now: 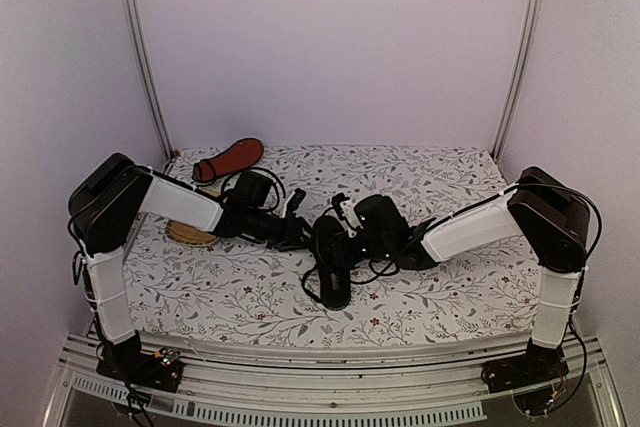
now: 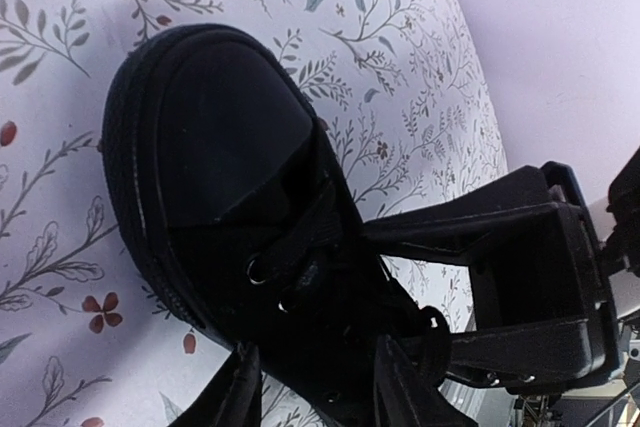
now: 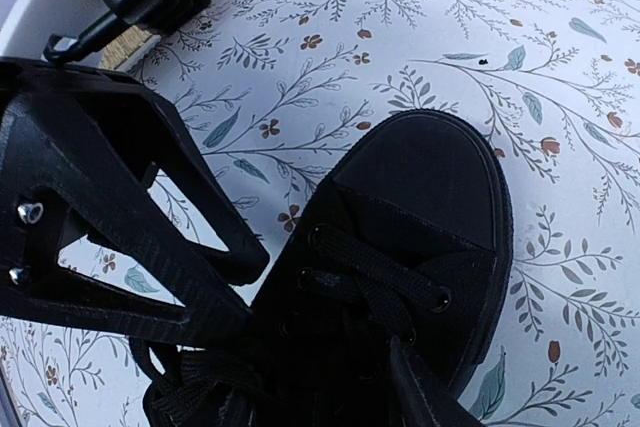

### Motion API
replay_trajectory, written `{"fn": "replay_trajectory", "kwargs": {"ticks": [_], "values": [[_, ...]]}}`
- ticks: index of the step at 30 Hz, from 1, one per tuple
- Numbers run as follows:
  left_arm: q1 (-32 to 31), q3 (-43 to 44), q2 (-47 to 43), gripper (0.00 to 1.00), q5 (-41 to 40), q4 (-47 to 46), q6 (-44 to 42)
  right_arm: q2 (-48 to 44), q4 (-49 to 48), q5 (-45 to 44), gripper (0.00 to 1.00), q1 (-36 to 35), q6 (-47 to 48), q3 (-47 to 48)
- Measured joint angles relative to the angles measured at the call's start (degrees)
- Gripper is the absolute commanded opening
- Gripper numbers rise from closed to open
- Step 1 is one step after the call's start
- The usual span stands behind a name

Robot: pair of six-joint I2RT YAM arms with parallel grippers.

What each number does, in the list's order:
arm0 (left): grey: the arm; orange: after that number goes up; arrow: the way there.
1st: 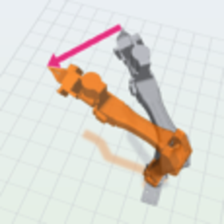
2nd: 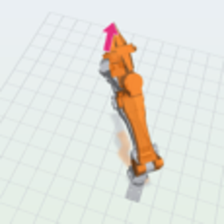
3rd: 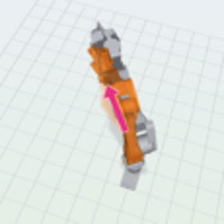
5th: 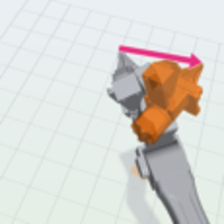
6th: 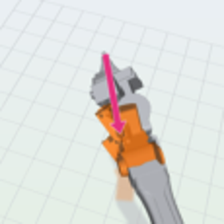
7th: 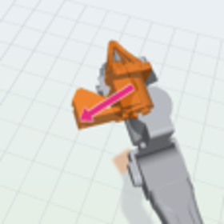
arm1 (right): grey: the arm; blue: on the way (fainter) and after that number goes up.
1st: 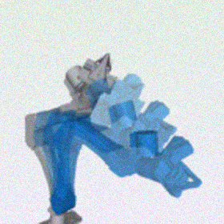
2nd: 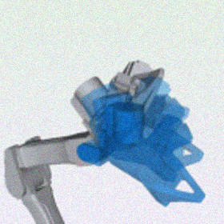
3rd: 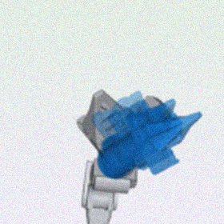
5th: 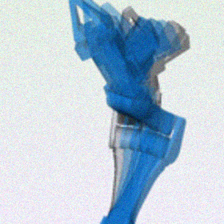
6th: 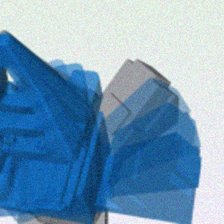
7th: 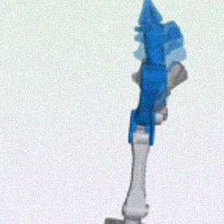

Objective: Tie the shoes
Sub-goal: Cross the half-tied shoelace with the shoelace loop.

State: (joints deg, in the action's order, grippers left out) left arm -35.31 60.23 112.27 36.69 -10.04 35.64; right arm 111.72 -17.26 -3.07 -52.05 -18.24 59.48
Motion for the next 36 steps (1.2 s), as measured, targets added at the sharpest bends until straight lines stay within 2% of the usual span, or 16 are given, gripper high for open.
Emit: {"fn": "replay_trajectory", "kwargs": {"ticks": [13, 27, 33, 36], "values": [[-0.1, 0.5, 2.5, 0.38, 2.9, -3.1, 2.1, 0.0, 0.0, -0.3, 0.41, 0.0, 0.0, -0.2], [-0.3, -3.3, 2.5, 0.39, 2.1, -12.0, 8.8, 0.0, 0.0, -0.4, 0.41, 0.0, 0.0, -0.2], [-0.3, -5.2, 2.5, 0.30, 2.7, -16.0, 10.9, 0.0, 0.0, -0.4, 0.41, 0.0, 0.0, -0.2], [-0.5, -5.6, 2.5, 0.28, 3.2, -17.8, 11.5, 0.0, 0.0, -0.3, 0.41, 0.0, 0.0, -0.2]]}}
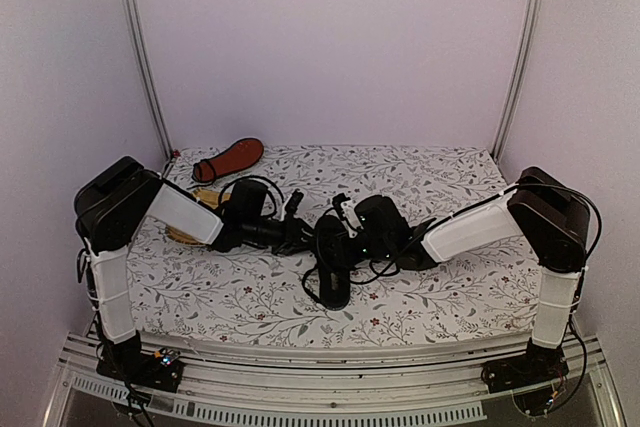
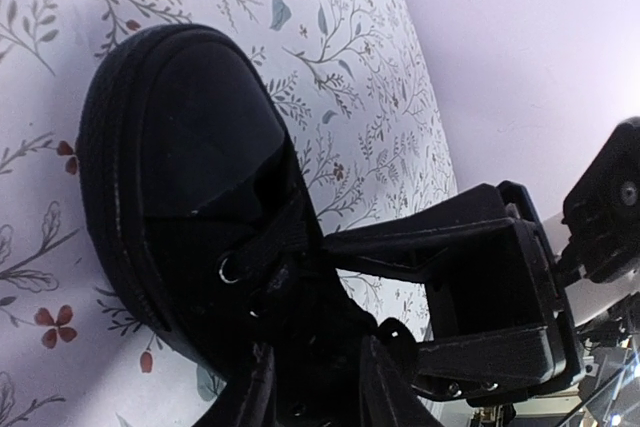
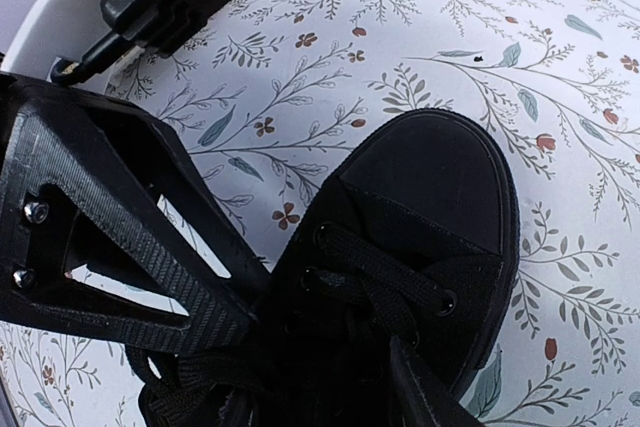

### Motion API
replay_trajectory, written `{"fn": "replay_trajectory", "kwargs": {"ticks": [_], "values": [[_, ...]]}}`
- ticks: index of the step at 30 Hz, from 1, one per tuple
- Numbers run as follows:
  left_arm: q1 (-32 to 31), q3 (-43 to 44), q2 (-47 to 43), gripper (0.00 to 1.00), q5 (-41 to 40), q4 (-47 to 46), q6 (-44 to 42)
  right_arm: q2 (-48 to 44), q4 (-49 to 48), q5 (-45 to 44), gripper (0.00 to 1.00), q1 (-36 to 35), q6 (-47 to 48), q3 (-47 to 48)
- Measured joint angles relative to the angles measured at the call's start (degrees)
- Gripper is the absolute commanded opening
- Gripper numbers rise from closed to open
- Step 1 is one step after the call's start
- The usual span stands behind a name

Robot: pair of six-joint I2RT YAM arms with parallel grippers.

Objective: Tie the shoes
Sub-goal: Cross the half-tied shoelace with the shoelace loop.

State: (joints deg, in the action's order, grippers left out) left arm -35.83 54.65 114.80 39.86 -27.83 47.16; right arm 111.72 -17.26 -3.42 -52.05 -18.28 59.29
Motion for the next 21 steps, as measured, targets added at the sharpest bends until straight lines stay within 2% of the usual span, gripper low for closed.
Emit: {"fn": "replay_trajectory", "kwargs": {"ticks": [12, 18, 21], "values": [[-0.4, -1.1, 0.0, 0.43, -0.2, -4.7, 1.3, 0.0, 0.0, 0.0, 0.41, 0.0, 0.0, 0.0], [-0.4, -1.2, 0.0, 0.44, -0.2, -5.1, 1.5, 0.0, -0.1, 0.0, 0.41, 0.0, 0.0, 0.0], [-0.4, -1.2, 0.0, 0.50, -0.2, -5.4, 1.6, 0.0, -0.2, 0.0, 0.41, 0.0, 0.0, 0.0]]}}
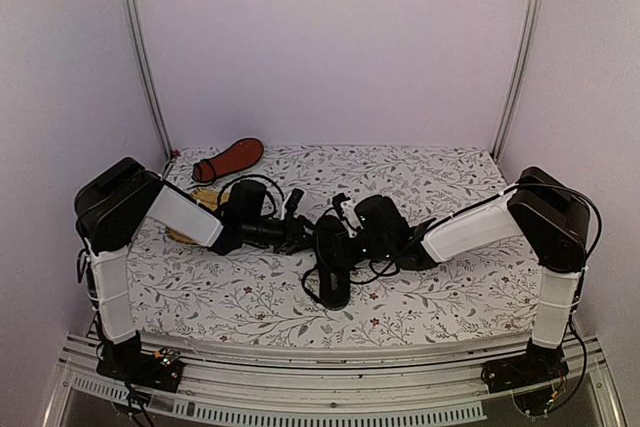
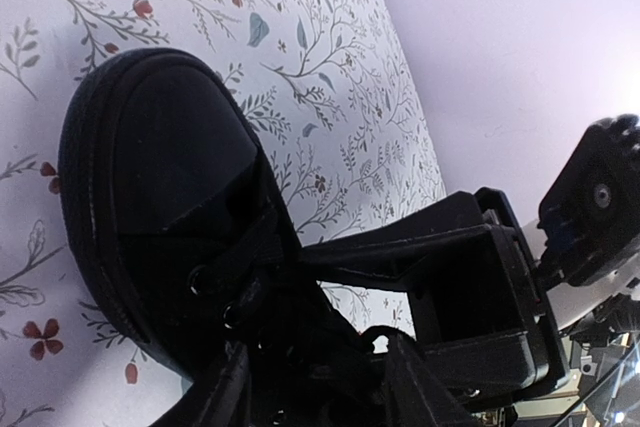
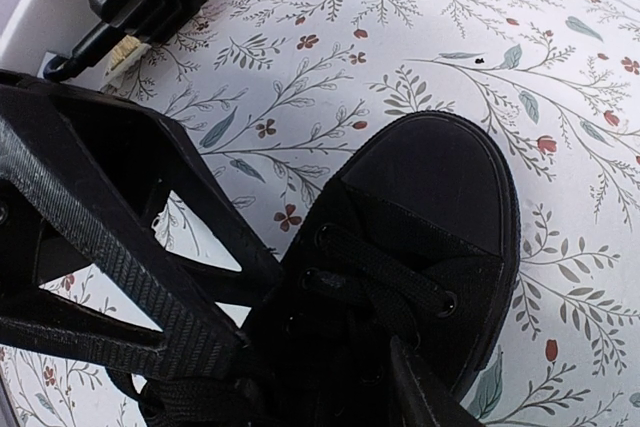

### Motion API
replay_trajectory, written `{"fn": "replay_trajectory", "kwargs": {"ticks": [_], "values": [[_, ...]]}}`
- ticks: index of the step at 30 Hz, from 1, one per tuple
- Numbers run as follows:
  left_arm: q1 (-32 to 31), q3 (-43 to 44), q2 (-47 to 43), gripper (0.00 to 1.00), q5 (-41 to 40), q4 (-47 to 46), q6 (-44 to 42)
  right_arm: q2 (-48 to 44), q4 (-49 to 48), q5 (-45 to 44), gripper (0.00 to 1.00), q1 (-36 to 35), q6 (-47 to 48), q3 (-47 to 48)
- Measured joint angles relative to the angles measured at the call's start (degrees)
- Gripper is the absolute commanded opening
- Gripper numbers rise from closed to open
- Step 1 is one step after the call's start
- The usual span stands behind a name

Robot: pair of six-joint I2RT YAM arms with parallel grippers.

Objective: Tie the shoes
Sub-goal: Cross the half-tied shoelace with the shoelace loop.

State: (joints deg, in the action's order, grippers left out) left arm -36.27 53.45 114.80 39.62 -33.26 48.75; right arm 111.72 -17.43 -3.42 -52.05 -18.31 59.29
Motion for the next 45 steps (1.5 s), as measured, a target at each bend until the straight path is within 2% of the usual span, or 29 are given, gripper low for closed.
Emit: {"fn": "replay_trajectory", "kwargs": {"ticks": [5, 10, 15, 28, 40, 45], "values": [[0.0, -1.0, -0.1, 0.54, -1.4, -0.6, 0.5, 0.0, -0.1, 0.0, 0.41, 0.0, 0.0, 0.0], [0.0, -1.6, -1.3, 0.42, -2.3, -0.8, 1.0, 0.0, -0.2, 0.0, 0.41, 0.0, 0.0, 0.0], [0.0, -1.2, -0.9, 0.36, -1.3, -1.1, 1.0, 0.0, -0.2, 0.0, 0.41, 0.0, 0.0, 0.0], [-0.1, 0.3, 0.7, 0.34, 2.4, -1.5, 0.9, 0.0, -0.1, 0.0, 0.41, 0.0, 0.0, -0.1], [-0.5, 1.8, 3.2, 0.02, 4.6, -4.0, 1.6, 0.0, 0.3, 0.1, 0.41, 0.0, 0.0, -0.4], [-0.5, 1.6, 3.4, 0.00, 5.0, -5.6, 2.4, 0.0, 0.3, 0.1, 0.41, 0.0, 0.0, -0.4]]}}
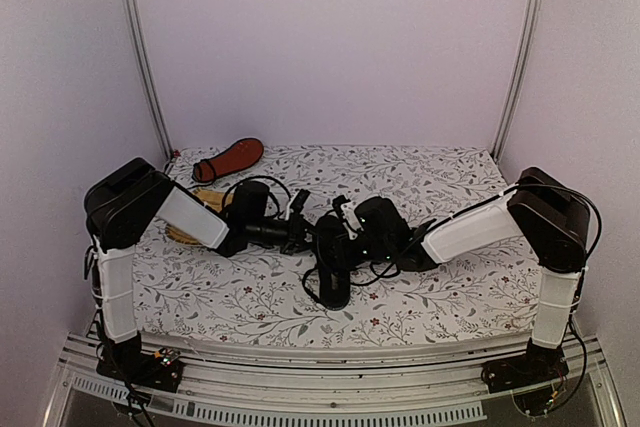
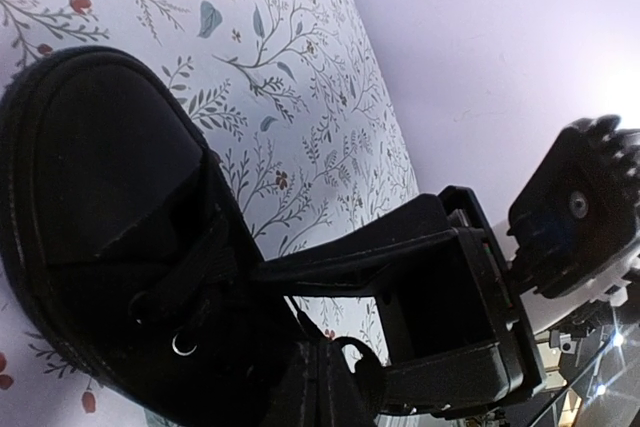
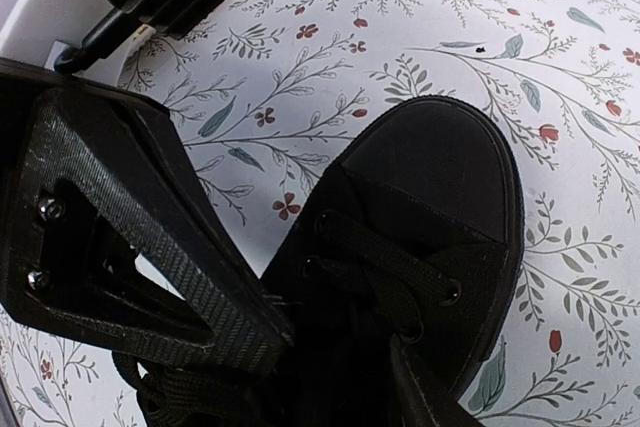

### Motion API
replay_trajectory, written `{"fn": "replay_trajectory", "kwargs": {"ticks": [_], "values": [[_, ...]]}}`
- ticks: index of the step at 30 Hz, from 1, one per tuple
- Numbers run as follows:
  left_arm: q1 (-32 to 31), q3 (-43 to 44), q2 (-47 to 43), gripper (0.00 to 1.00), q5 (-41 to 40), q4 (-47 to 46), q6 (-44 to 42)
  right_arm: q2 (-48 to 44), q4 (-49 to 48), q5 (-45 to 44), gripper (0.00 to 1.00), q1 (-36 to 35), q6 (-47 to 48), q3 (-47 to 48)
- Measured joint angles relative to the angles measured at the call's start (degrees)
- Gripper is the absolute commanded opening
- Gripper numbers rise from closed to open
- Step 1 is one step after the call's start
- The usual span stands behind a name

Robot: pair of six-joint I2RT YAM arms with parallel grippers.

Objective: Tie the shoes
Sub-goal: Cross the half-tied shoelace with the shoelace loop, then tie the loops with the shoelace on the shoe.

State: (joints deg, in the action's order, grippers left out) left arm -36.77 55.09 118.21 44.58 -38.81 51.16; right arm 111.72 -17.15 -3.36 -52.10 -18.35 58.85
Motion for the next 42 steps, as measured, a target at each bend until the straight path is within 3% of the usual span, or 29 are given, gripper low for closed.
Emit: {"fn": "replay_trajectory", "kwargs": {"ticks": [7, 17, 27, 32, 42], "values": [[-0.2, -2.2, -0.5, 0.00, -1.6, -2.4, 1.1, -1.9, 0.1, -0.6, 0.44, 0.0, 0.0, -1.5], [-0.6, -4.9, -3.0, 0.00, -5.2, -2.5, 2.3, -12.2, 0.1, -3.7, 0.51, 1.0, 0.1, -7.3], [-0.6, -5.9, -3.2, 0.00, -6.1, -2.7, 3.3, -14.2, 0.4, -3.7, 0.57, -0.3, 3.4, -7.7], [-0.6, -5.9, -3.2, 0.00, -6.1, -3.4, 3.6, -13.5, 0.7, -3.6, 0.57, -3.2, 7.6, -5.2], [-0.7, -5.9, -3.2, 0.00, -6.1, -3.8, 3.9, -6.3, 2.8, -3.0, 0.46, -6.0, 13.2, 3.9]]}}
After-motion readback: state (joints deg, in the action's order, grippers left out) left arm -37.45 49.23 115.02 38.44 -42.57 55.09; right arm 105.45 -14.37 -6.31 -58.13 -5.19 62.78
